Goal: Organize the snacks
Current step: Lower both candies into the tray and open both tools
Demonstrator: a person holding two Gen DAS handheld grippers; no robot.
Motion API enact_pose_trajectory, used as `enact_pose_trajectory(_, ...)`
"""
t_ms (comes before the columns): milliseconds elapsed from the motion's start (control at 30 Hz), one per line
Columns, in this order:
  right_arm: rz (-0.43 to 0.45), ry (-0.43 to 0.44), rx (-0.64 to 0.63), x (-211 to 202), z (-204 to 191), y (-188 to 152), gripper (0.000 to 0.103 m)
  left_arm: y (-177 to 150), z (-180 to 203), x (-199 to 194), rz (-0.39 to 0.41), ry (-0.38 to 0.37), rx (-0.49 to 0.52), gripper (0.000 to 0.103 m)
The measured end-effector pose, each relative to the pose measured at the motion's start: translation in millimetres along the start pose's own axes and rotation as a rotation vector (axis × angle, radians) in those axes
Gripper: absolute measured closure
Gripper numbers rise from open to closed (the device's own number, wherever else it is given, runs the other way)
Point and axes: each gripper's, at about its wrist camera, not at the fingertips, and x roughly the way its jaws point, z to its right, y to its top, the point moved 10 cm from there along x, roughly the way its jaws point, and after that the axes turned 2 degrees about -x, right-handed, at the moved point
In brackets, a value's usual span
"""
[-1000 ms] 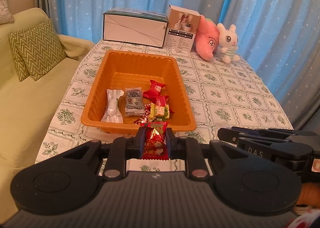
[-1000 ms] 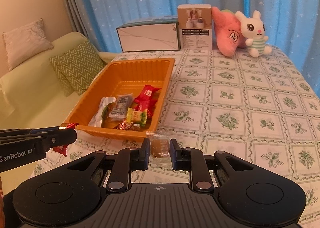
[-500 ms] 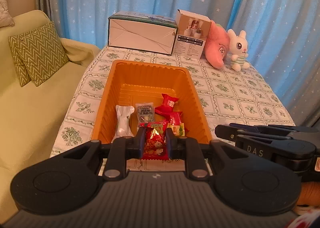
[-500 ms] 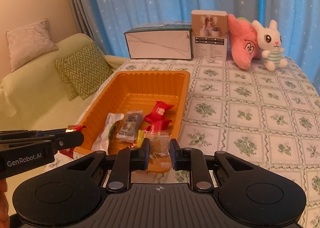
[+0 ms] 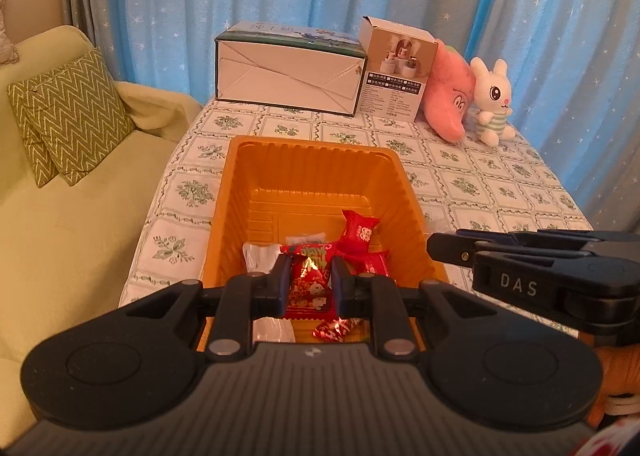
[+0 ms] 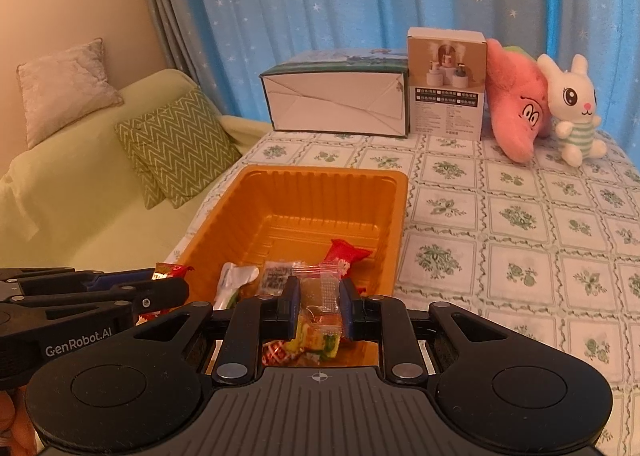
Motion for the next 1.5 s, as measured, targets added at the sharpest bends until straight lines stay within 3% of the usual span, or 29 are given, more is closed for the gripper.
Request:
enact_pose_trajectory(767,-0.041,0.024,0.04,76.4,23.5,42.2,0.082,61.2,-16.1,93.0,-0.04,0.006,0.047,0.083)
enact_pose_trajectory(833,-0.044,0.024,0.042,79.1,24.8,41.9,0.082,62.2,-18.3,98.4,-0.044,0.012,0.052,0.078)
enact_pose_trajectory(900,-0.046,0.023,0.042,80.5,26.0,41.1,0.082,62.8,-22.2,98.1,-0.033,0.017,0.047,0.074)
enact_pose_trajectory(1167,-0.058,0.033,0.061,84.3,25.6,38.8,0.082,50.6,-33.6,86.3,-0.032,0.057,0.081,0.074)
enact_pose_trajectory(1500,-0.039,0.068,0.067,85.1,9.3,54.8,0.082,49.2,-30.9,77.5,-0.023,0.05,0.102,0.074)
